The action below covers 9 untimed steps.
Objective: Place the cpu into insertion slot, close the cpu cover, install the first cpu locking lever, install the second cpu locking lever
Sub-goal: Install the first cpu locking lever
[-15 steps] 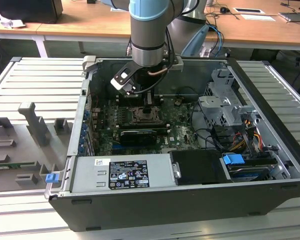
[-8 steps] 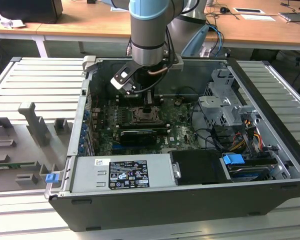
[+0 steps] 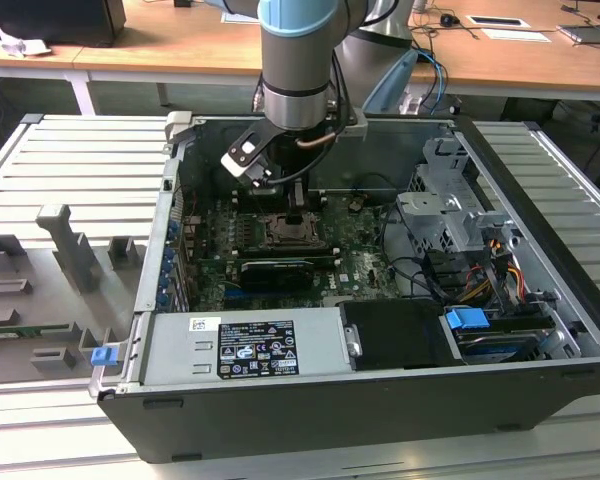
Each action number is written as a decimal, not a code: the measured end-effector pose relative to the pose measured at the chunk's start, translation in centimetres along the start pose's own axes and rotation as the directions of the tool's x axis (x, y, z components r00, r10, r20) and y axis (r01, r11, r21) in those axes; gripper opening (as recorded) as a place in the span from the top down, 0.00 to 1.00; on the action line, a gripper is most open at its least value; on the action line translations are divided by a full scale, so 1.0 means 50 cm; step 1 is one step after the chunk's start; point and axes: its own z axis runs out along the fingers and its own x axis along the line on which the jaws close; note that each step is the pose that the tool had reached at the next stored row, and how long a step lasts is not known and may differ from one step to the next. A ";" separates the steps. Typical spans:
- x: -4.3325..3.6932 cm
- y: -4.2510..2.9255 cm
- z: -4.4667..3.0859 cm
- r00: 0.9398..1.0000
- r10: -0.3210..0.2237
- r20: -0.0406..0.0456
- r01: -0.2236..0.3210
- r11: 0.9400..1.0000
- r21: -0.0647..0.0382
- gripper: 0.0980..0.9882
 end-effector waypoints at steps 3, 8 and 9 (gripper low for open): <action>0.000 0.001 -0.005 1.000 0.000 0.000 0.000 1.000 0.000 0.99; 0.000 0.003 -0.028 1.000 0.000 0.000 0.000 1.000 0.000 0.99; 0.000 0.003 -0.036 1.000 0.000 0.000 0.000 1.000 0.000 0.99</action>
